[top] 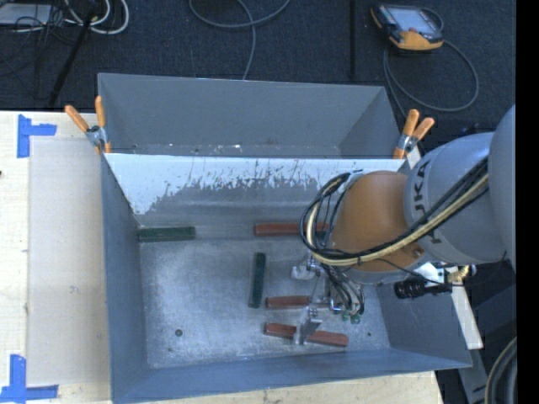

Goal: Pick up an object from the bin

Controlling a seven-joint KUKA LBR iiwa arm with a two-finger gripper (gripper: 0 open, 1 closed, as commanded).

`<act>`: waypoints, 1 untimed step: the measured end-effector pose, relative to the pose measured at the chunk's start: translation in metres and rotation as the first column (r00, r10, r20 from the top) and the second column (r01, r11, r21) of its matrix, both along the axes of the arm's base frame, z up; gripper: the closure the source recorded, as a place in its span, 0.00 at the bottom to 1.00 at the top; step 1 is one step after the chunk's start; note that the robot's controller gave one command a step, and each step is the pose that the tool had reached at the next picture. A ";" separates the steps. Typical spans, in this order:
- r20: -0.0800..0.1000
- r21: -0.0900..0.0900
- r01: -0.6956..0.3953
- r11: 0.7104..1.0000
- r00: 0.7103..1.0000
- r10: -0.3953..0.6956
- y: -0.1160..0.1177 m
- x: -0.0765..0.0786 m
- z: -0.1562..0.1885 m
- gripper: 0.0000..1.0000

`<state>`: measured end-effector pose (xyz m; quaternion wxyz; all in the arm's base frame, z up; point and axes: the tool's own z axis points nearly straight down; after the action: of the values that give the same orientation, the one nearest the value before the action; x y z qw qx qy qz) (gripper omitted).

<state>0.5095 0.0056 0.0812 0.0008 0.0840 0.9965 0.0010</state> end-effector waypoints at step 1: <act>0.006 0.000 0.126 0.992 0.992 -0.126 -0.002 -0.006 -0.002 1.00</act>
Offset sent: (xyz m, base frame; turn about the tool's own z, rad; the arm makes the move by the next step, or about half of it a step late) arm 0.0000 0.0000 0.0000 0.0000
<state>0.5040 0.0035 0.0796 0.0041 0.1467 0.9892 0.0012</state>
